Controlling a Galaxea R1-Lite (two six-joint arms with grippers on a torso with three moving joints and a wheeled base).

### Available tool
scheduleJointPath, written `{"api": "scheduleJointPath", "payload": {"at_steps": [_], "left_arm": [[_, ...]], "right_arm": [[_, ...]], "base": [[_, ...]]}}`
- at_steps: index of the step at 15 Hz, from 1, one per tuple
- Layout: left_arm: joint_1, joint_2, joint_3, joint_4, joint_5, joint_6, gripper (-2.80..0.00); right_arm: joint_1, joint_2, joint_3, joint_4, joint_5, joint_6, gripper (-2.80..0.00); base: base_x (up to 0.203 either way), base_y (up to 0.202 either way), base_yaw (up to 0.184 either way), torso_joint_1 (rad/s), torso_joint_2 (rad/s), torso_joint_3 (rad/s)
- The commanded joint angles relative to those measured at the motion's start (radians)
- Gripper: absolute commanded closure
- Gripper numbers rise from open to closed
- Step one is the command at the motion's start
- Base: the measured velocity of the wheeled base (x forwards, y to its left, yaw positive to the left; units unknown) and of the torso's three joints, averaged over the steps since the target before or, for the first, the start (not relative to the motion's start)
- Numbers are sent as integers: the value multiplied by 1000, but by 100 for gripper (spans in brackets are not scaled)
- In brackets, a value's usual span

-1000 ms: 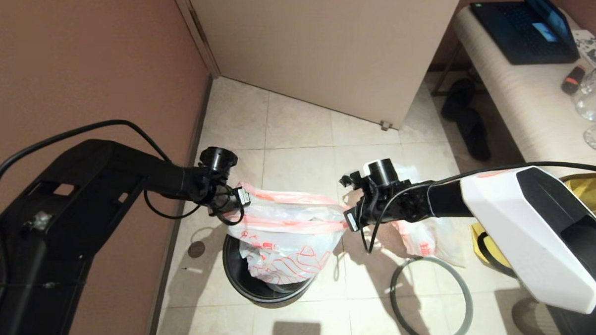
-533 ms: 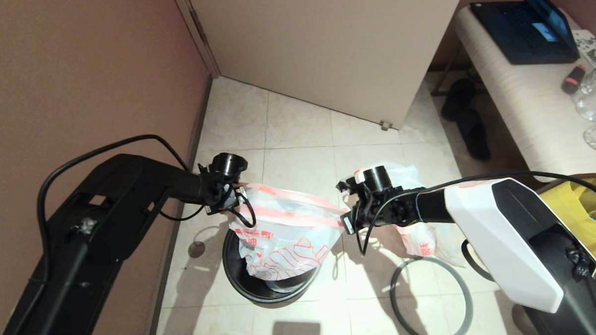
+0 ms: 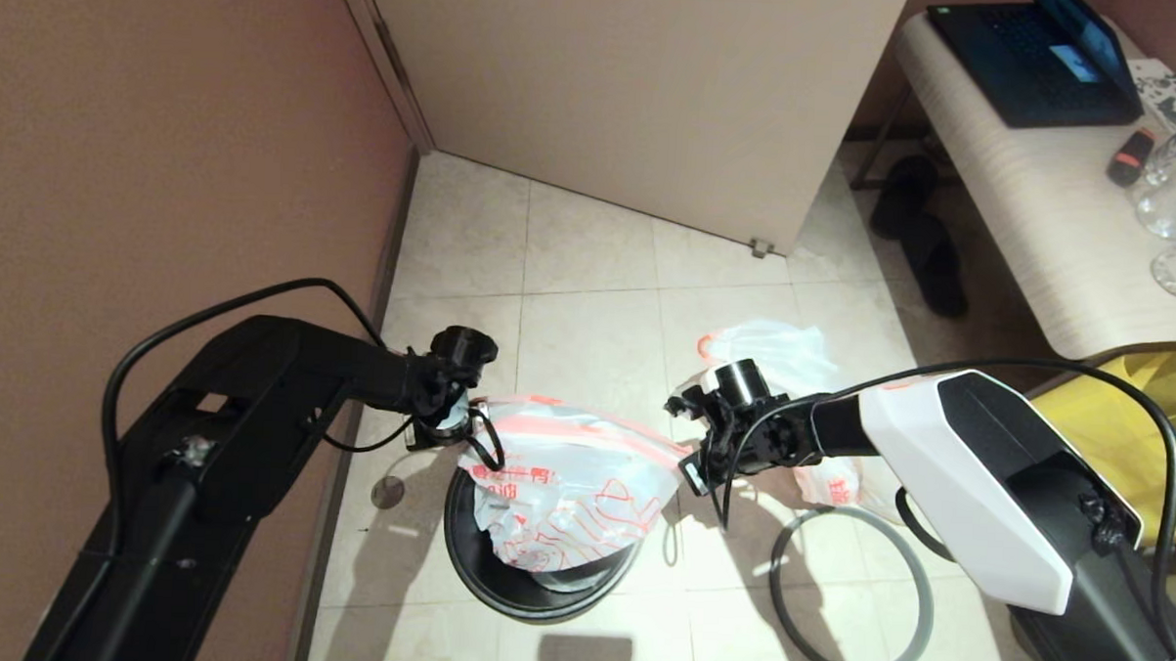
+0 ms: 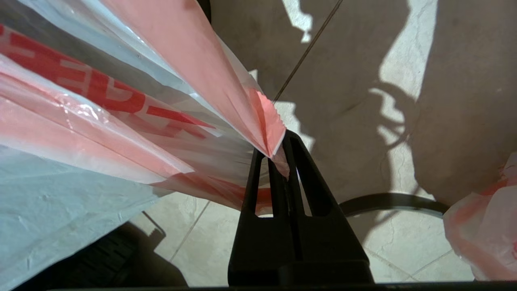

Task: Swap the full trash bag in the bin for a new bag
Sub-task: Put the new garbage bag on the trash can

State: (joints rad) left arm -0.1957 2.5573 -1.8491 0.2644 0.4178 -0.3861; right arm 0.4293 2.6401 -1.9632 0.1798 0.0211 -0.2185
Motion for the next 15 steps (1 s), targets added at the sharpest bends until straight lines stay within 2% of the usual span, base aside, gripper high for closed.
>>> {"api": "scheduleJointPath", "payload": {"at_steps": [1, 3, 5, 6, 7, 9, 11, 13, 15], "left_arm": [[-1, -78, -1, 126, -19, 25, 0], [0, -144, -5, 324, -90, 73, 0], [14, -158, -45, 592, -201, 170, 0], [23, -130, -87, 683, -247, 210, 0], [32, -105, -95, 714, -270, 242, 0], [36, -55, -97, 732, -275, 284, 0], [36, -9, -105, 719, -274, 286, 0], [42, -6, -103, 619, -286, 273, 0], [44, 28, -102, 618, -284, 276, 0]], "right_arm": [[16, -31, 10, 45, -3, 11, 0], [45, -82, 10, 140, -2, 67, 0], [74, -79, 10, 226, -5, 84, 0], [81, -61, 10, 241, -7, 86, 0], [87, -49, 10, 246, -7, 90, 0], [97, -15, 5, 243, -7, 110, 0], [92, 9, 1, 230, -5, 112, 0], [59, 5, 1, 197, 30, 114, 0], [25, 9, 7, 202, 59, 116, 0]], "base": [[0, 0, 0, 0, 0, 0], [0, 0, 0, 0, 0, 0], [0, 0, 0, 0, 0, 0], [0, 0, 0, 0, 0, 0], [0, 0, 0, 0, 0, 0], [0, 0, 0, 0, 0, 0], [0, 0, 0, 0, 0, 0], [0, 0, 0, 0, 0, 0], [0, 0, 0, 0, 0, 0]]}}
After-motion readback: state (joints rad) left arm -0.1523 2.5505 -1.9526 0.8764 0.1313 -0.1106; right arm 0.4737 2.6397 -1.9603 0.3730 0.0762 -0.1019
